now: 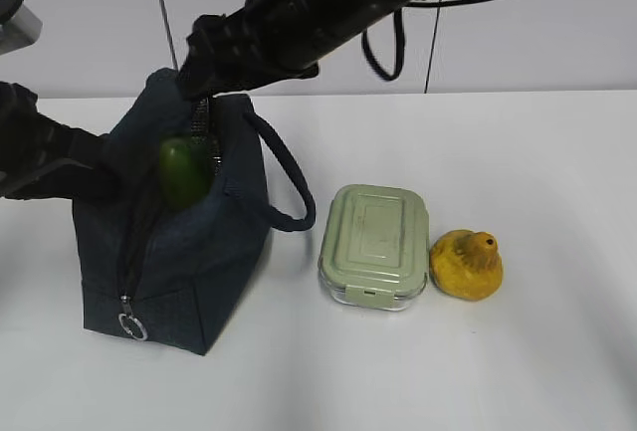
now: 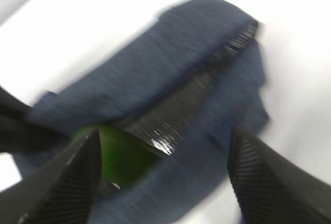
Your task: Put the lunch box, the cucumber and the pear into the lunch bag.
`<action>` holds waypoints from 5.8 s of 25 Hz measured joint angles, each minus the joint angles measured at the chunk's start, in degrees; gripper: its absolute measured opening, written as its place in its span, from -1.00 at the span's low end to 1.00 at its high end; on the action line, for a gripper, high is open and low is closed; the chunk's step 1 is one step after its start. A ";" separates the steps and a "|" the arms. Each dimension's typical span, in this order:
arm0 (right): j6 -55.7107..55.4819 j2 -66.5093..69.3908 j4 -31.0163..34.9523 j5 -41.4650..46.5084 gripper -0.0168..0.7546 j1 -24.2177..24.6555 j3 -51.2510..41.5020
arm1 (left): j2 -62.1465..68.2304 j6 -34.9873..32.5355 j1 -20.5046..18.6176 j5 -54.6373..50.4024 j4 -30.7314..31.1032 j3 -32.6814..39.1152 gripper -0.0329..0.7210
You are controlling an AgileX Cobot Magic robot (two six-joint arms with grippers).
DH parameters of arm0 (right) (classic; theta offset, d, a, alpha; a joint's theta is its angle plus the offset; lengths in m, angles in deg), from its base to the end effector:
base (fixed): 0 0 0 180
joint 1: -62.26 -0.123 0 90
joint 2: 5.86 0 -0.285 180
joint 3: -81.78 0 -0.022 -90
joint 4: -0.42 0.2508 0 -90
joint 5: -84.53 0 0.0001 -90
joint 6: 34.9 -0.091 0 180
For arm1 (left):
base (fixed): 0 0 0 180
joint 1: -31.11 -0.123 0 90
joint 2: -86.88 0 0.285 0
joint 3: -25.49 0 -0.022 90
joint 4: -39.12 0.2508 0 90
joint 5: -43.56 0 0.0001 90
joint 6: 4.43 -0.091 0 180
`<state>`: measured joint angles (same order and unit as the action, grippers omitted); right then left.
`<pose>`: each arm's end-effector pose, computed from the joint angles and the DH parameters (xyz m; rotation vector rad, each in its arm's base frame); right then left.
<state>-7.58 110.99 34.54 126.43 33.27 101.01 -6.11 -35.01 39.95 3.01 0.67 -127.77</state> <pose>0.3689 0.2434 0.3069 -0.7920 2.2410 0.6920 0.2593 -0.0776 0.2565 0.3410 2.5319 -0.5971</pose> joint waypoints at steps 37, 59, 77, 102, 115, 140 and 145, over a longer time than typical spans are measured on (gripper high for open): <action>-25.56 -0.33 -39.50 22.77 0.35 7.50 -15.40 | 0.00 0.00 0.00 0.12 0.17 0.00 -0.90; -25.67 1.58 -40.94 21.85 -0.35 7.50 -15.49 | 0.00 0.00 0.00 0.12 0.36 0.00 -0.91; -19.53 -9.56 -23.37 23.41 -0.35 6.96 1.66 | 0.00 0.00 0.00 0.12 0.47 0.00 -0.91; -4.39 4.96 -4.61 9.18 -0.32 -6.05 7.38 | 0.00 0.00 0.00 0.00 1.50 0.00 -0.91; -16.47 4.06 -20.10 17.54 0.37 -2.77 9.99 | 0.00 0.00 0.00 -0.05 2.00 0.00 -0.91; 19.76 -5.29 32.16 9.62 0.41 31.22 -38.14 | 0.00 0.00 0.00 -0.15 2.06 0.00 -0.91; 26.77 -1.04 40.23 11.08 0.50 32.68 -40.01 | 0.00 0.00 0.00 -0.20 2.06 0.00 -0.91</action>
<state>19.19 109.95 74.77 137.51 65.95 61.00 -6.11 -35.01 39.95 2.81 2.73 -127.77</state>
